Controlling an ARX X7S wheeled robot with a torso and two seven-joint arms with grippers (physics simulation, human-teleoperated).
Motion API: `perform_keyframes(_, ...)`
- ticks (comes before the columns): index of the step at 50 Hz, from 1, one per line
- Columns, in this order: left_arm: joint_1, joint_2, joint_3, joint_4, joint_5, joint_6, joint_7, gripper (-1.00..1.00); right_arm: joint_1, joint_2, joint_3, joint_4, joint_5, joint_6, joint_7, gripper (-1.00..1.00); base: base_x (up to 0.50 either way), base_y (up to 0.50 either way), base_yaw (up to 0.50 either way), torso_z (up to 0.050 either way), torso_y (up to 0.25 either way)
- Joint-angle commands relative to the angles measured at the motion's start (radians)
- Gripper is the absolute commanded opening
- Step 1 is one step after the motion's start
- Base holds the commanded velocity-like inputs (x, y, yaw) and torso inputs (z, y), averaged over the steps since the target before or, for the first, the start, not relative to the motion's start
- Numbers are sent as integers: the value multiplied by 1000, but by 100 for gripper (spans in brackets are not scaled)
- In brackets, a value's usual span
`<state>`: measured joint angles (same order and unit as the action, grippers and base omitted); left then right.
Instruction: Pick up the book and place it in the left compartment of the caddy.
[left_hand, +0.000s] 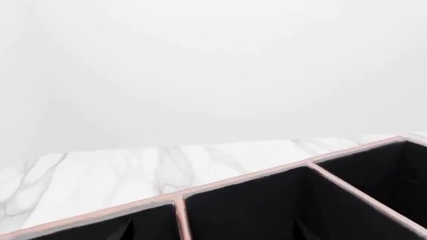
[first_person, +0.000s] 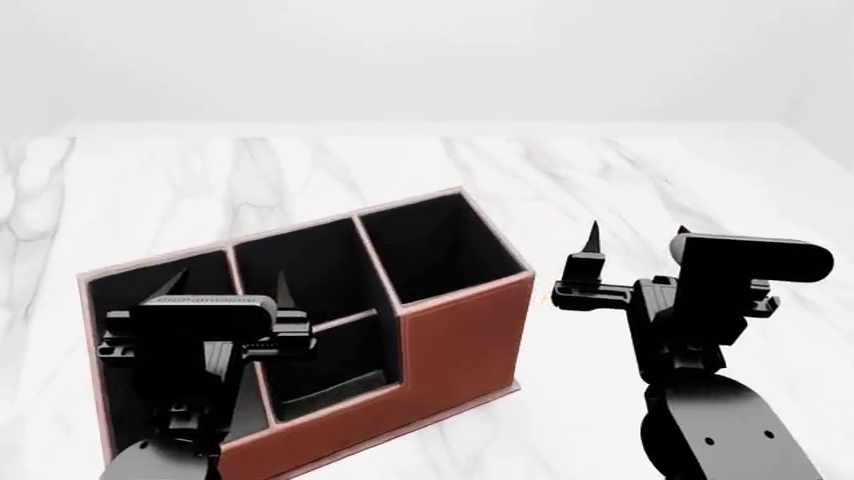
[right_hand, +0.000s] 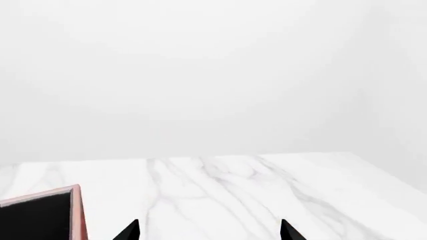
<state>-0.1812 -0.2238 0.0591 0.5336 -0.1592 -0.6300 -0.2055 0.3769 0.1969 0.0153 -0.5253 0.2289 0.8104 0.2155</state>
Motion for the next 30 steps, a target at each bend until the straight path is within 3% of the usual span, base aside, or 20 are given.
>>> perform_keyframes(1,-2,-6,0,2,-6,-2,-5,100,12,7,0,7,0,4,12,100,500,0,0,0,0)
perform_keyframes(4,-2,-7,0,5,-8,-4,-7,100,16,5,-5,16,-3,10,20,100,500,0,0,0,0)
perform_keyframes(19,-8,-16,8,14,-12,-21,-13,100,10,11,-2,13,9,-3,22,100,0,0,0,0,0)
perform_keyframes(26,-82,-52,28,79,-71,-227,28,100,12,17,-10,16,7,0,26,100,0,0,0,0,0)
perform_keyframes(30,-163,-105,34,200,-151,-447,80,100,13,17,-9,28,7,-7,29,100,0,0,0,0,0)
